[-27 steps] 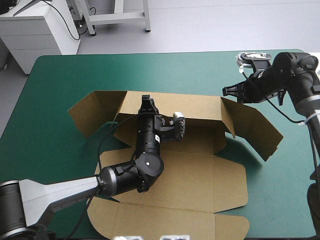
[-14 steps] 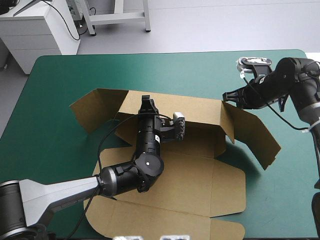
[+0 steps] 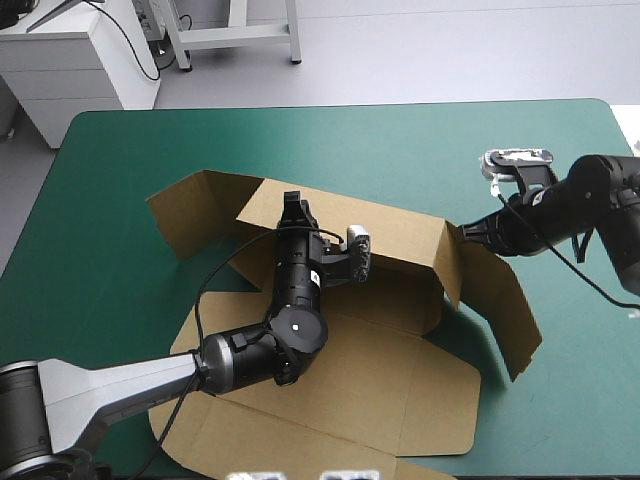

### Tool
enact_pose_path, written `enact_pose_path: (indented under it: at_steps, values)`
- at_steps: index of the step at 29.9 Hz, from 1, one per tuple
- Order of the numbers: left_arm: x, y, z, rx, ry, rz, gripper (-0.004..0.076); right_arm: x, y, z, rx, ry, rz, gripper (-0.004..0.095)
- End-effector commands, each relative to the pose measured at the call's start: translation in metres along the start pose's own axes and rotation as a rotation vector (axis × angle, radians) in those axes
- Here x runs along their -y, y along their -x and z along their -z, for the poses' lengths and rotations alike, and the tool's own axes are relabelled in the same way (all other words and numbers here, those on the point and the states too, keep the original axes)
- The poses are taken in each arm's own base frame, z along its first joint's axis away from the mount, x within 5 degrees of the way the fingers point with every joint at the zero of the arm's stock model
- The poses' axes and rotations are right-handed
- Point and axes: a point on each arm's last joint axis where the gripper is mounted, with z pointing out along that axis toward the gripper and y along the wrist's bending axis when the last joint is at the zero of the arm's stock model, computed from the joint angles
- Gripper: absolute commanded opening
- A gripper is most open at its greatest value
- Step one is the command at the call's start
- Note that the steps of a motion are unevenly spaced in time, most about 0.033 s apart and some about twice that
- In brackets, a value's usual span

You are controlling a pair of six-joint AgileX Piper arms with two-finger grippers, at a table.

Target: Fold the box

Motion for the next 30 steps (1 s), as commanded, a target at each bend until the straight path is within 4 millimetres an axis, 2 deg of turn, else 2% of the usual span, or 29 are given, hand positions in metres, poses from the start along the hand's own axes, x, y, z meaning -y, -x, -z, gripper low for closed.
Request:
enact_pose_path:
  at_steps: [1, 8, 14, 20, 24, 30]
  values:
    - [-0.024, -0.003, 0.009, 0.017, 0.08, 0.047, -0.0008, -0.002, -0.012, 0.012, 0.045, 0.017, 0.015, -0.002]
    - [-0.023, -0.001, 0.009, 0.033, 0.073, 0.032, -0.0008, -0.004, -0.036, 0.009, 0.077, 0.036, 0.006, -0.002]
    - [-0.024, -0.001, 0.009, 0.033, 0.074, 0.029, -0.0008, -0.012, -0.061, 0.01, 0.235, 0.122, 0.008, -0.002]
    - [-0.024, -0.001, 0.009, 0.033, 0.074, 0.027, -0.0008, -0.017, -0.09, 0.006, 0.301, 0.181, 0.014, -0.002]
    - [-0.024, -0.001, 0.009, 0.035, 0.083, 0.017, -0.0008, -0.022, -0.099, 0.012, 0.263, 0.227, 0.015, -0.002]
    - [-0.029, 0.001, 0.01, 0.053, 0.12, -0.015, -0.0008, -0.023, -0.099, 0.013, 0.263, 0.233, 0.013, -0.002]
